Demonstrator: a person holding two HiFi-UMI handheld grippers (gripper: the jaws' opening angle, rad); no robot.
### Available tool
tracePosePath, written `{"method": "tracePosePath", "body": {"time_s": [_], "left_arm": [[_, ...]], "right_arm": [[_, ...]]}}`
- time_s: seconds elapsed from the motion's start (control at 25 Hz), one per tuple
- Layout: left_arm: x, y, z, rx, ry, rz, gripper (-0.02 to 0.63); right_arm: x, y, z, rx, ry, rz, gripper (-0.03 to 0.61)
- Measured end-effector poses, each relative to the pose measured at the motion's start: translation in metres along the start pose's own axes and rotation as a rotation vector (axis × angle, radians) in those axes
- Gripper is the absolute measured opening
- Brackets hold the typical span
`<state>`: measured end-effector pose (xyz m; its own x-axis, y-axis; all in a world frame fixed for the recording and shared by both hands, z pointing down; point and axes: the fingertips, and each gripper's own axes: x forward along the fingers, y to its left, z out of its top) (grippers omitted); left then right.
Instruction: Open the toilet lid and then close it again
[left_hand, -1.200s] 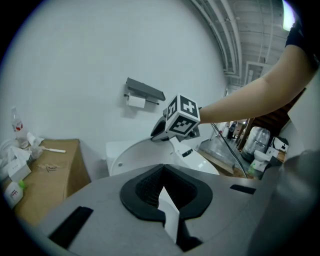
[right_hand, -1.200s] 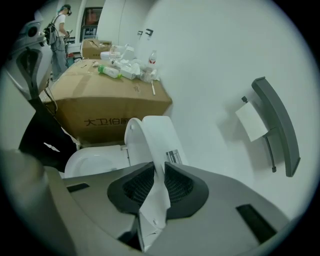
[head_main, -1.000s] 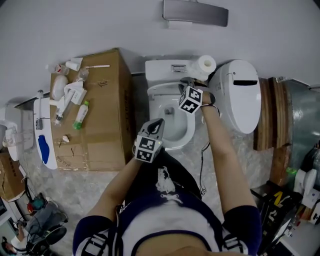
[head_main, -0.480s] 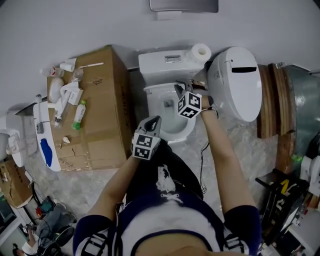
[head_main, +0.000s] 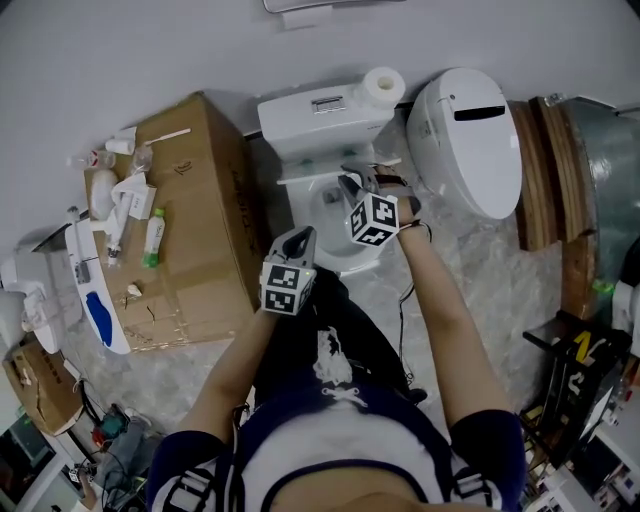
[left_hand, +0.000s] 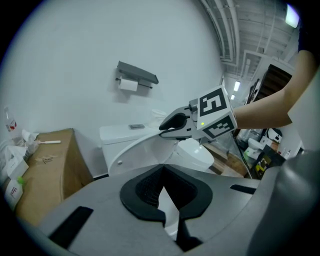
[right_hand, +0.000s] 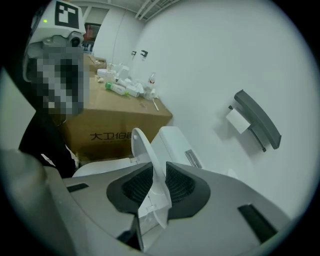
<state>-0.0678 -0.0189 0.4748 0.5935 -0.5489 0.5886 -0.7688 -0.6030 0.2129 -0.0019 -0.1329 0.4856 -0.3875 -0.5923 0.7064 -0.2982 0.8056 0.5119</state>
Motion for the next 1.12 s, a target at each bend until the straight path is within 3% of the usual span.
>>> {"method": "tracePosePath", "body": {"time_s": [0.36,1.12], "left_arm": [[0.011,-0.001,-0.012,-0.015,0.028,-0.007,0.005],[0.056,0.01,-0.055,-0.136,0.055,0.017,0.006]], "right_arm": [[-0.015,0.029,-0.006,0.018,-0.032,-0.041,0.066],[-0.04,0.084,-0.023,0.031,-0.061,-0.11,0.072]]}}
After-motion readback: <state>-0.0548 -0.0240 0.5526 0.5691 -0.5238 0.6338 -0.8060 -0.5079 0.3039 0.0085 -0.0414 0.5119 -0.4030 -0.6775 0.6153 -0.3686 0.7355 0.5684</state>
